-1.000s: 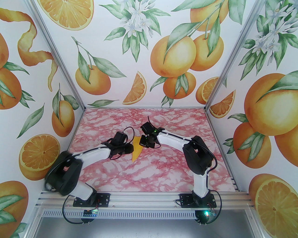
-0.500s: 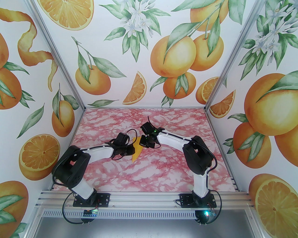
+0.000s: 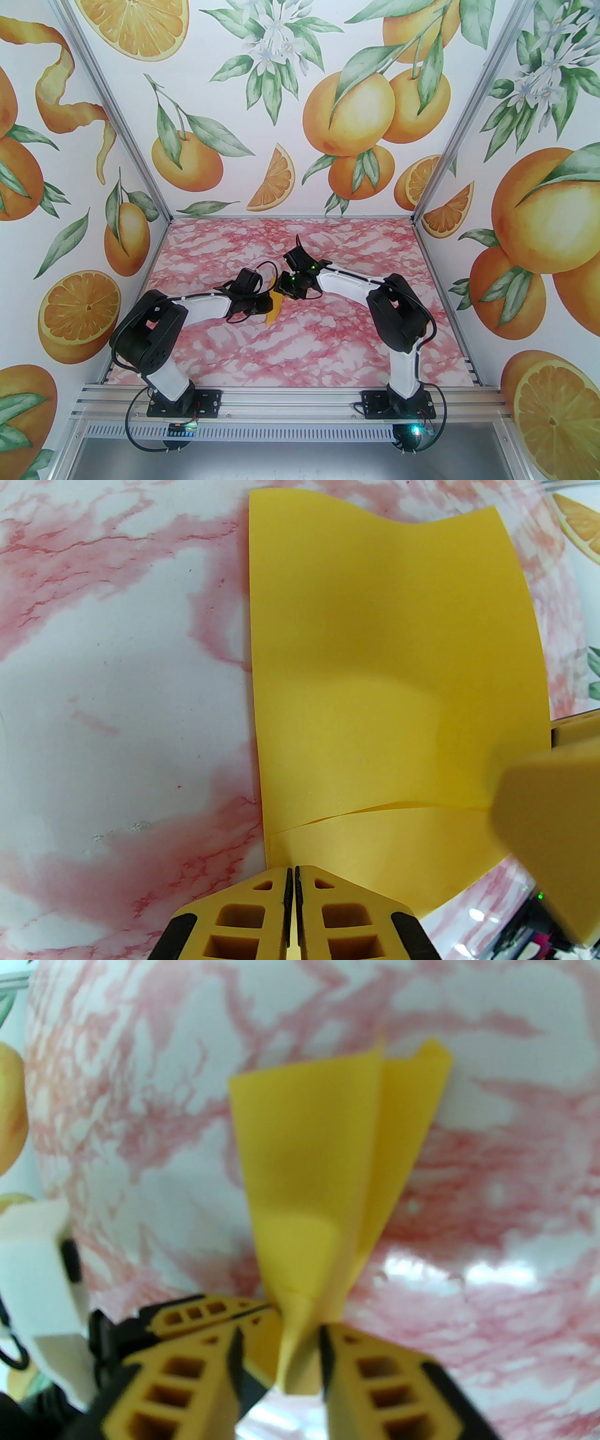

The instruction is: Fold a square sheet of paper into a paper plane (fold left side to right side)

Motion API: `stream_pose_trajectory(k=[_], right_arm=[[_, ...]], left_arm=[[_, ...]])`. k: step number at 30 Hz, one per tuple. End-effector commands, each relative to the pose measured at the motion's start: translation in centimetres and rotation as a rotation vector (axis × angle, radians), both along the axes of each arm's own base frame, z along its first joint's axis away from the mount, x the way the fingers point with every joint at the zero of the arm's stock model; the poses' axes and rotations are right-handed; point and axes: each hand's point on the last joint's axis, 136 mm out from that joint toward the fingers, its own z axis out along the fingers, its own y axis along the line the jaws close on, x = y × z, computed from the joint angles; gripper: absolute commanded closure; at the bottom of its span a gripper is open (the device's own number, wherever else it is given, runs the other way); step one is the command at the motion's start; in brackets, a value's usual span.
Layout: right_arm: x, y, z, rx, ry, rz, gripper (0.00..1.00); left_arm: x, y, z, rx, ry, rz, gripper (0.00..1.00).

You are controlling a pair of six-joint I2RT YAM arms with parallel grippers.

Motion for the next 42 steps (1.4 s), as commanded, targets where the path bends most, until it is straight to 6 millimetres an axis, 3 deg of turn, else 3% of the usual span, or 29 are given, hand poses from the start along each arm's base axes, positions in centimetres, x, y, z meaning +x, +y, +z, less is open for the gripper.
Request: stream_pose_trajectory(k=[1,8,12,23,42], right_arm=[[-0.1,0.2,2.0,0.078,-0.021,-0.008,0.61],[-1.3,-0.4,1.7,0.086,0.015,-0.015,0.58],[-1.6,0.5,1.8,0.151,0.034,-0.016,0.58],[-0.4,2.4,2.1,0.258,0.026,-0.035,0.6],[0.6,2.7,0.7,0.263,0.033,-0.059,0.6]], left_arm=[[-0.3,0.1,-1.0,0.018,0.024,0.001,0.89],[-0.3,0.0,-1.2,0.012,0.03,0.007,0.9],[-0.2,-0.1,-1.1,0.008,0.028,0.006,0.9],[-0.5,-0.4,-1.3,-0.006,0.034,-0.005,0.9],[-0.2,-0.4,-0.5,-0.018,0.011,-0.005,0.88]])
